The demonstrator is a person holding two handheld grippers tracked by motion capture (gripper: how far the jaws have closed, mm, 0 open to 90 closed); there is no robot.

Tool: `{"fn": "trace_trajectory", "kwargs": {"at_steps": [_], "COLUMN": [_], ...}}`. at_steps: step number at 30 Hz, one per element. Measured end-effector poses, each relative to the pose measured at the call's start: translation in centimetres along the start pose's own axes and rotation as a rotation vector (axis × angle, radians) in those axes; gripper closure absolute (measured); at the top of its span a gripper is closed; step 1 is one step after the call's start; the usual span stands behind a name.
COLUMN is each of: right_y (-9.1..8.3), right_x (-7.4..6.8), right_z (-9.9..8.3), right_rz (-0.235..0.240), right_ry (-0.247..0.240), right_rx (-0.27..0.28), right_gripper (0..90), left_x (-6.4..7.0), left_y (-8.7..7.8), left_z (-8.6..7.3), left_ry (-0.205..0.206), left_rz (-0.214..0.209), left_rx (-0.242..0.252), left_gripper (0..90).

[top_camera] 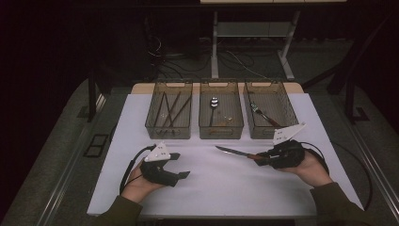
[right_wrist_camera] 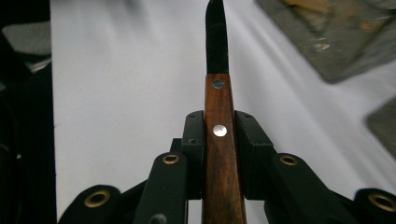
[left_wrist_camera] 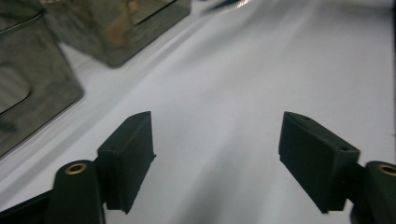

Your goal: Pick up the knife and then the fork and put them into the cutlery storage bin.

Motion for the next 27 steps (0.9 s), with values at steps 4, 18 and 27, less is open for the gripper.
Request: {"fn": "trace_trajectory", "kwargs": {"at_steps": [4,18,27], "right_y": [-1.5,-5.3,-7.3], "right_x": [0.9,3.2,4.8], "right_z": [0.2,0.7,1.4], "right_rz": [-0.041,-0.152,-0.238], "right_ry": [0.023,0.104,0.167], "right_rx": [0.036,0.132,0.176], "right_gripper": [74.6,74.6,74.5], "left_x": [-0.2,-0.3,-0.1], "left_y": [0.2,0.7,0.7], "left_z": [-0.8,-1.3,-1.2], "left_ry": [-0.023,-0.05,-0.041], "left_rz": [0.043,0.105,0.105], "left_rx": [-0.012,-0.035,-0.045], "left_gripper": [15.8,0.0,0.0]}}
Point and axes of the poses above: each handheld gripper's, and its own axes: y roughly forward along the jaws, z roughly out of its top, x roughly to its right, the point moved 6 cm from there along y, roughly forward along the jaws, and after that the axes turned 14 degrees about z, right-handed, at the moved point
